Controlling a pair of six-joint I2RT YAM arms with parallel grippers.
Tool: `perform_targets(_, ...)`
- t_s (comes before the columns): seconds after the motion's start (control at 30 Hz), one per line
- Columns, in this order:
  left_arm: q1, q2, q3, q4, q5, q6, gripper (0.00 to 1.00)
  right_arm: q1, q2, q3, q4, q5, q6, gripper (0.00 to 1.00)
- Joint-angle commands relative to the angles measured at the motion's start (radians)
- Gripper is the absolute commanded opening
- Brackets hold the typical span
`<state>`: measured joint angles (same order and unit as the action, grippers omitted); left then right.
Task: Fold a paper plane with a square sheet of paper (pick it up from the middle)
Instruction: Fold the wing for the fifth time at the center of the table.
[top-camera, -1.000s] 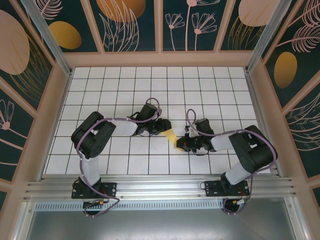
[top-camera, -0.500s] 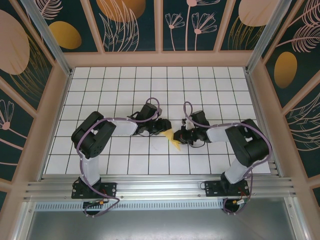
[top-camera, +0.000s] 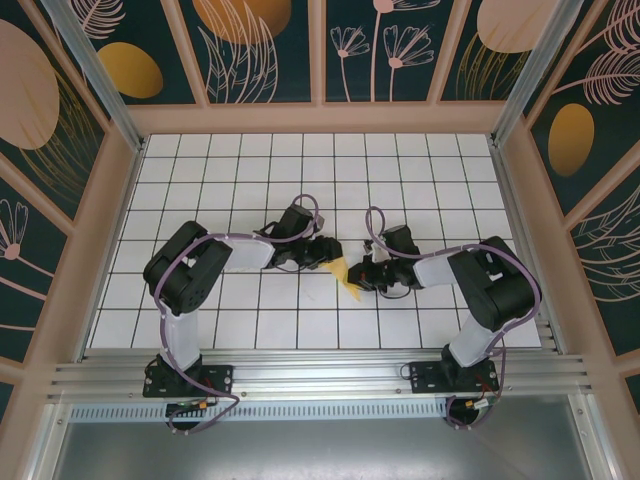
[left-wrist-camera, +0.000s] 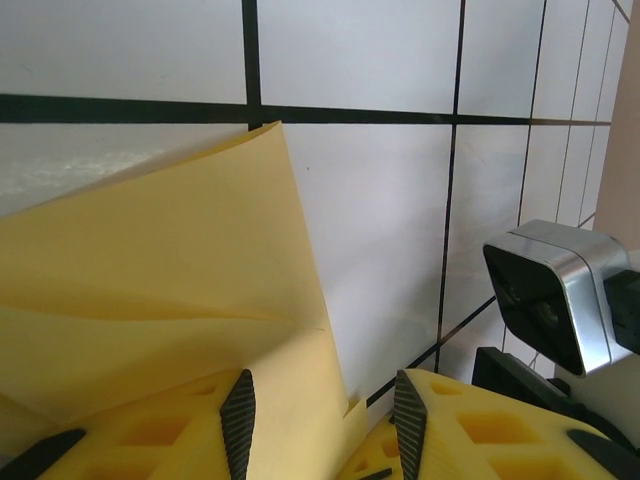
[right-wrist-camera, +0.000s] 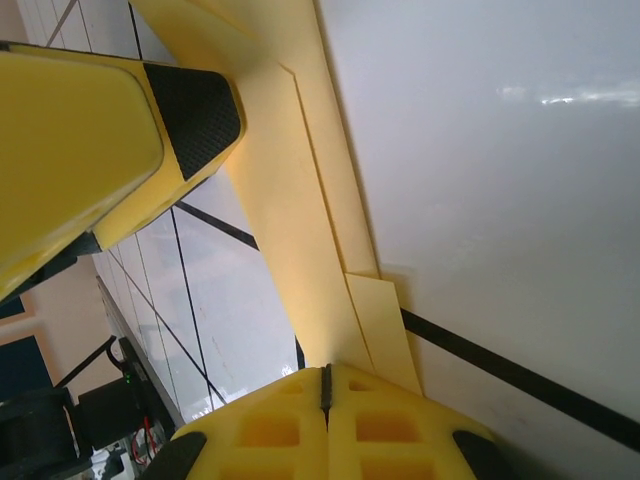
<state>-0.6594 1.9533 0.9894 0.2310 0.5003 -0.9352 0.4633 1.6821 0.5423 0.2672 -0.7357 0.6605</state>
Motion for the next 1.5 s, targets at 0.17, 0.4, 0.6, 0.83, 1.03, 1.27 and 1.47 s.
perform_targets(0.17, 0.089, 0.074, -0.009, -0.025, -0.170, 0.085, 0.46, -0.004, 0.038, -0.062, -0.188, 0.072, -0.051, 0.01)
perform_targets(0.4, 0.138, 0.075, 0.039, -0.058, -0.167, 0.128, 0.47, -0.008, 0.042, -0.074, -0.177, 0.062, -0.054, 0.01)
perform_targets(0.6, 0.202, 0.080, 0.083, -0.107, -0.165, 0.172, 0.48, -0.008, 0.034, -0.070, -0.163, 0.042, -0.047, 0.02)
perform_targets(0.83, 0.225, -0.023, 0.137, -0.190, -0.170, 0.209, 0.49, 0.003, -0.027, -0.030, -0.117, 0.010, 0.002, 0.06)
perform_targets(1.03, 0.213, -0.222, 0.012, -0.124, -0.138, 0.106, 0.51, 0.150, -0.207, 0.106, -0.120, 0.008, -0.002, 0.15)
perform_targets(1.27, 0.076, -0.320, -0.075, -0.165, -0.257, 0.041, 0.55, -0.016, -0.316, 0.094, -0.320, 0.269, -0.099, 0.28)
perform_targets(1.47, 0.002, -0.269, -0.075, -0.145, -0.309, -0.020, 0.57, -0.016, -0.195, 0.093, -0.254, 0.197, -0.111, 0.29)
